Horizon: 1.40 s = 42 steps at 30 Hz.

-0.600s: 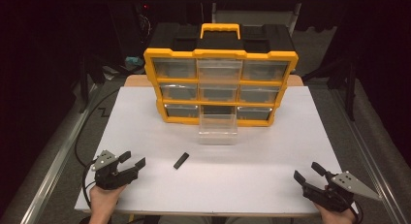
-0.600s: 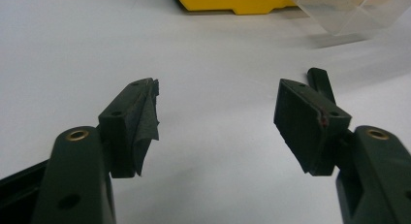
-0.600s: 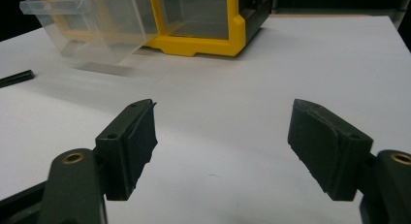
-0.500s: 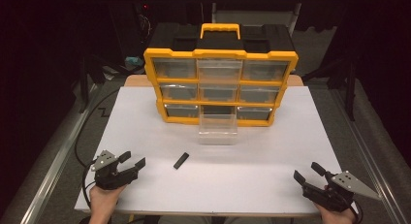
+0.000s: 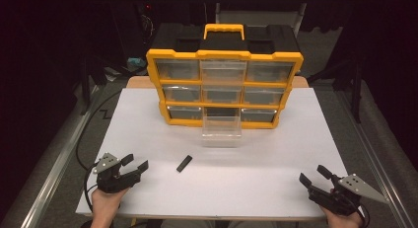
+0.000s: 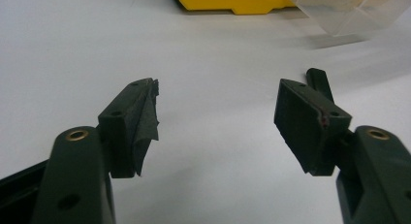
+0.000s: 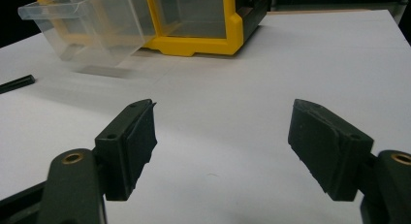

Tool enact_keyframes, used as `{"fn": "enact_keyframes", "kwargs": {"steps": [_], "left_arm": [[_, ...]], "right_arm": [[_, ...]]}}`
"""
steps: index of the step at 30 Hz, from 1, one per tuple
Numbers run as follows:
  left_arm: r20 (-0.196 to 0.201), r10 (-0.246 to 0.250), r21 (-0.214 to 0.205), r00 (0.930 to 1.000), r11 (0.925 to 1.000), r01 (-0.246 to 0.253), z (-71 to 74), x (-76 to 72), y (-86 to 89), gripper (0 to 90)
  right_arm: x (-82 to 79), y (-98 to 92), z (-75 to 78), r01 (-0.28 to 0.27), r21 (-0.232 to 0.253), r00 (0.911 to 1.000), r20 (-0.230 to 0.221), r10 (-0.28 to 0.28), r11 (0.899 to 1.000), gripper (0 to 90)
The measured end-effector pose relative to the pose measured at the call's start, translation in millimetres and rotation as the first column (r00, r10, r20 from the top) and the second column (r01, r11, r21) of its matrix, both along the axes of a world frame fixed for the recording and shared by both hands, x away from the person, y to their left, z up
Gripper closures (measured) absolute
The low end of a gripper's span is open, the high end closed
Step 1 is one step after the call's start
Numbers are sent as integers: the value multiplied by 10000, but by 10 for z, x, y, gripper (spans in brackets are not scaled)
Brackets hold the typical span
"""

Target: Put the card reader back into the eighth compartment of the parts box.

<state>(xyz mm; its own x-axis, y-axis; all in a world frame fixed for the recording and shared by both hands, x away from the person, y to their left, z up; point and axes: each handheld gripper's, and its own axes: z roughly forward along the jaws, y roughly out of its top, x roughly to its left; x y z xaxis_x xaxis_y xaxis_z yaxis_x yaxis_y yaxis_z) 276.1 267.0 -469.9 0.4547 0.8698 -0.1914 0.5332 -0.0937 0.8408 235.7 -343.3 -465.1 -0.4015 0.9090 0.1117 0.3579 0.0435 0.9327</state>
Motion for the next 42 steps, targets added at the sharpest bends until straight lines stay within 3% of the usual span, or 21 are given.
{"fn": "enact_keyframes", "kwargs": {"steps": [42], "left_arm": [[250,-457,-173,9986,9988,462,54,15,-151,328]], "right_arm": [[15,-8,-9,-56,-60,9999,-134,55,10000,256]]}}
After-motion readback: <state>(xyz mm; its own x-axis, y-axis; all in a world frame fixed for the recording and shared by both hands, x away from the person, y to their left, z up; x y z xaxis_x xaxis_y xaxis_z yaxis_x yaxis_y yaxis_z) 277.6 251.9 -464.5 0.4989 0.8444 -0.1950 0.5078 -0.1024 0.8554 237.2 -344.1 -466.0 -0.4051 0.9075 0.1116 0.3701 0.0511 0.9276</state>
